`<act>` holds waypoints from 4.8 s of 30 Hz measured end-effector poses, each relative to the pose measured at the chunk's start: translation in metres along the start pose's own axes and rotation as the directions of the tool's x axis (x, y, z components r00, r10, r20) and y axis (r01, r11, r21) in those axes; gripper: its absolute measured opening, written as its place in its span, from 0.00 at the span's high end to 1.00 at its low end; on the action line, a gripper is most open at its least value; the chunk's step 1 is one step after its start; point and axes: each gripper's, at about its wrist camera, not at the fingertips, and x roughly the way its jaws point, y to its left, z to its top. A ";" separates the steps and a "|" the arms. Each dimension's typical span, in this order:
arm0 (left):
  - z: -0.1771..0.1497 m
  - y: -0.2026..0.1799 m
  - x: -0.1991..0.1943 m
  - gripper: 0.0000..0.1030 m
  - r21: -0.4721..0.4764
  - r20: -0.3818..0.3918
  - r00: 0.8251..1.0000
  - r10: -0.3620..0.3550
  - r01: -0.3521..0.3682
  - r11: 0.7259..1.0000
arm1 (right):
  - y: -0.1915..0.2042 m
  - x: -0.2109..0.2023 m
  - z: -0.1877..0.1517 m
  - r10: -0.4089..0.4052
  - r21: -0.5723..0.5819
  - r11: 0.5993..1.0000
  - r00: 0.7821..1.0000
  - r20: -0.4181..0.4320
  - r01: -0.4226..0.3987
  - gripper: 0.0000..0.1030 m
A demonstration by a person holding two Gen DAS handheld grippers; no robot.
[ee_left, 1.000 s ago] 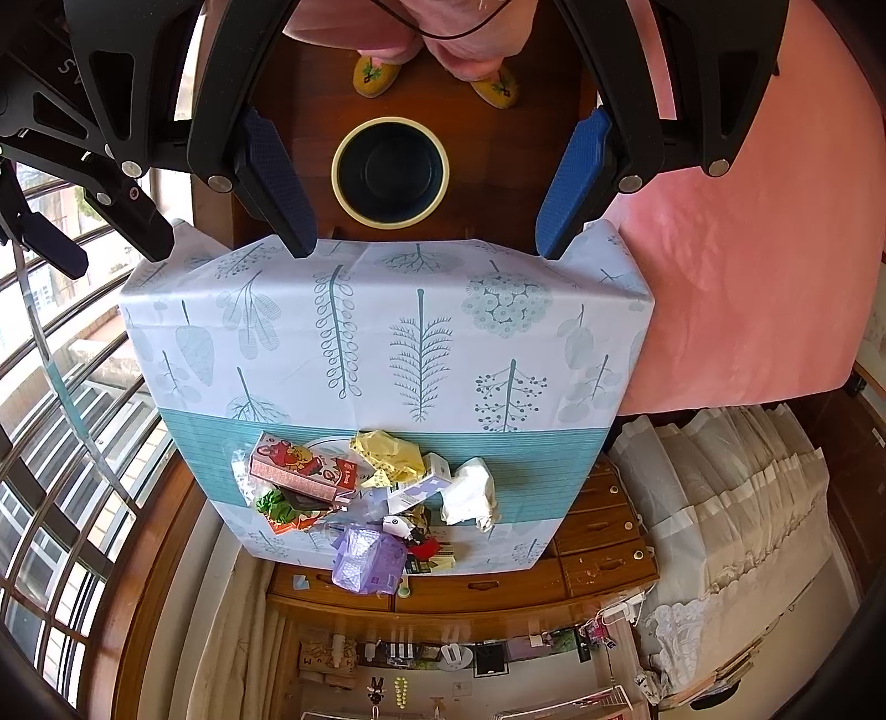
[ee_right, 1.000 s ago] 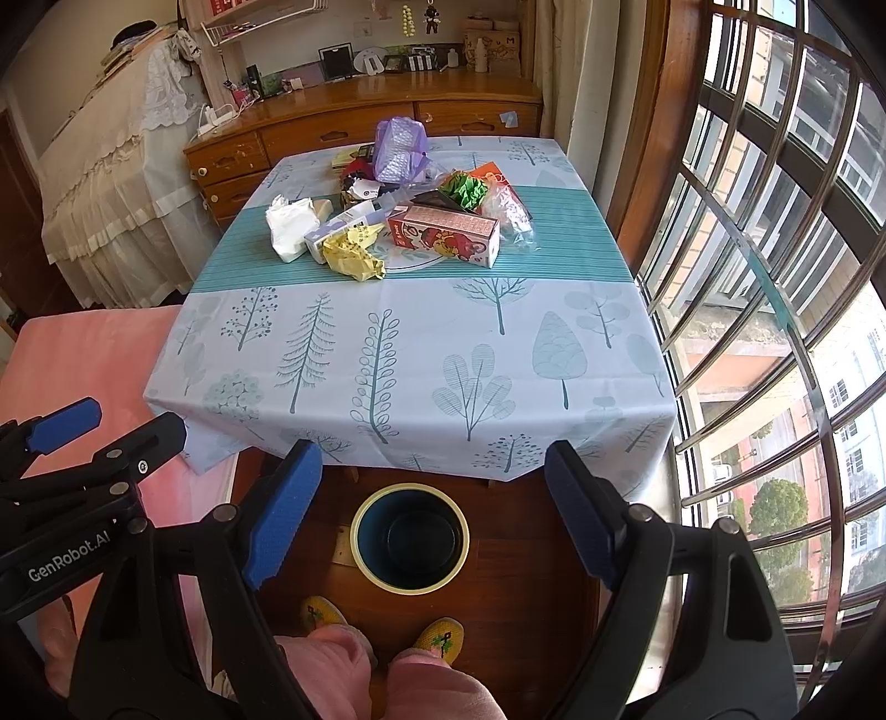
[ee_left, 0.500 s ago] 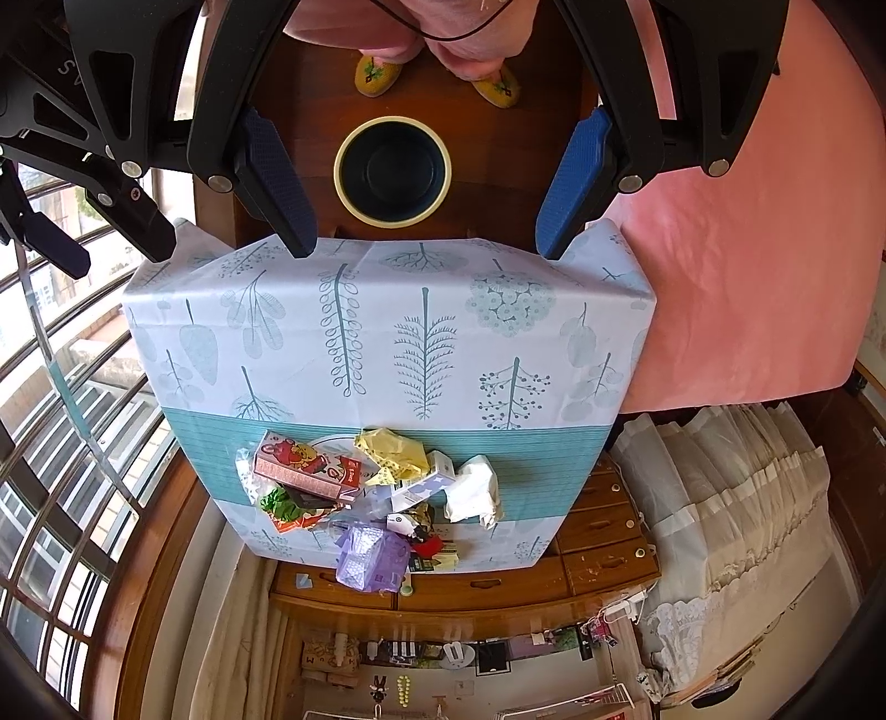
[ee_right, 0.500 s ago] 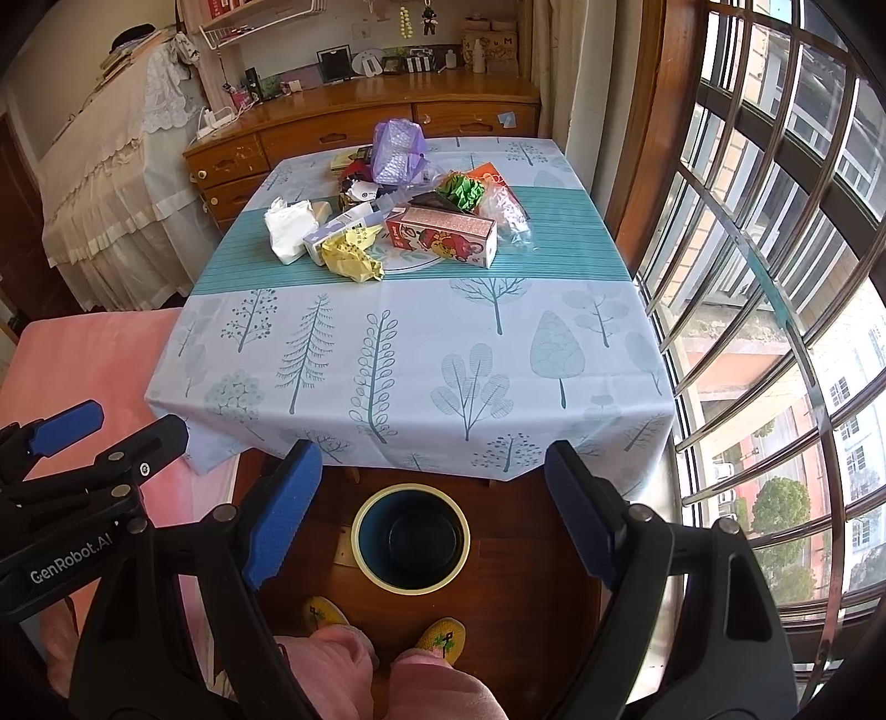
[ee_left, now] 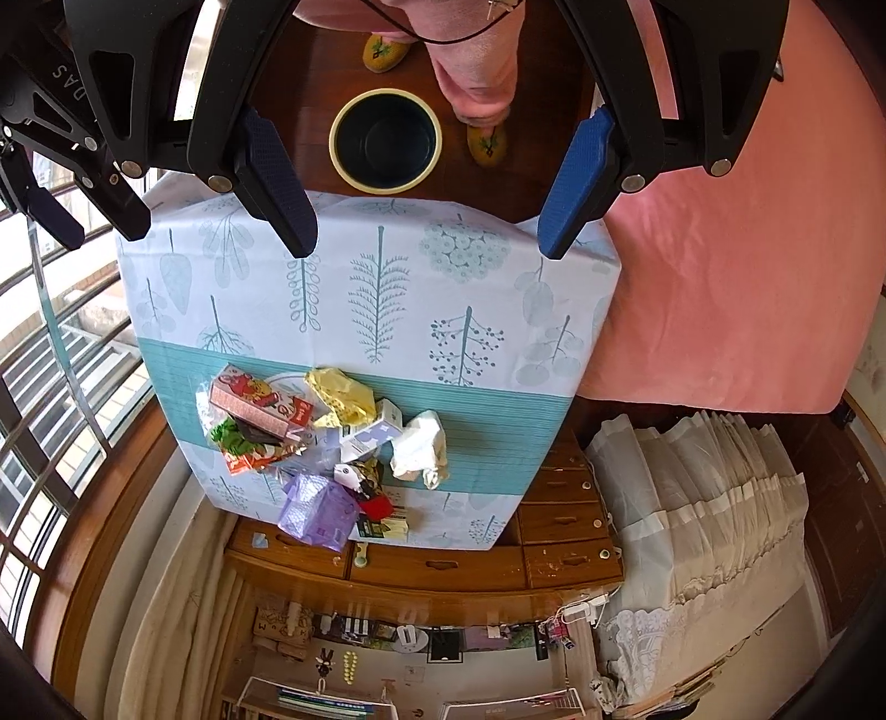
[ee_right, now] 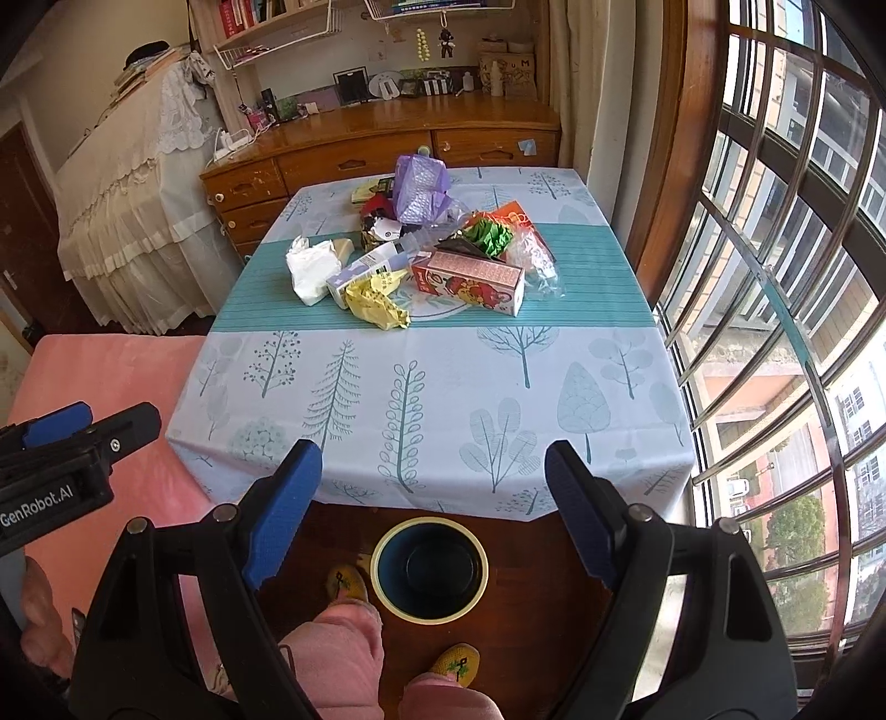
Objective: Collect trash
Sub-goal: 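Grasp the white tissue with the left gripper while the right gripper grasps the yellow wrapper, then carry the tissue and yellow wrapper in both grippers over the trash bin, then open both grippers to drop the tissue and wrapper into the bin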
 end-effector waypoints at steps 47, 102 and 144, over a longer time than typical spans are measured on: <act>0.264 -0.005 0.396 0.60 0.237 -0.491 0.865 -0.104 0.248 0.939 | 0.101 0.390 0.149 -0.049 -0.049 0.998 0.919 -0.392 0.032 0.39; -0.220 -0.033 0.192 0.71 0.039 -0.383 0.917 -0.111 0.136 0.990 | -0.030 0.177 -0.225 0.277 0.049 0.957 0.846 -0.455 -0.287 0.91; -0.244 -0.013 0.331 0.30 0.044 -0.355 0.914 -0.195 0.224 0.974 | -0.068 0.356 -0.322 0.256 0.345 0.933 0.859 -0.443 -0.100 0.44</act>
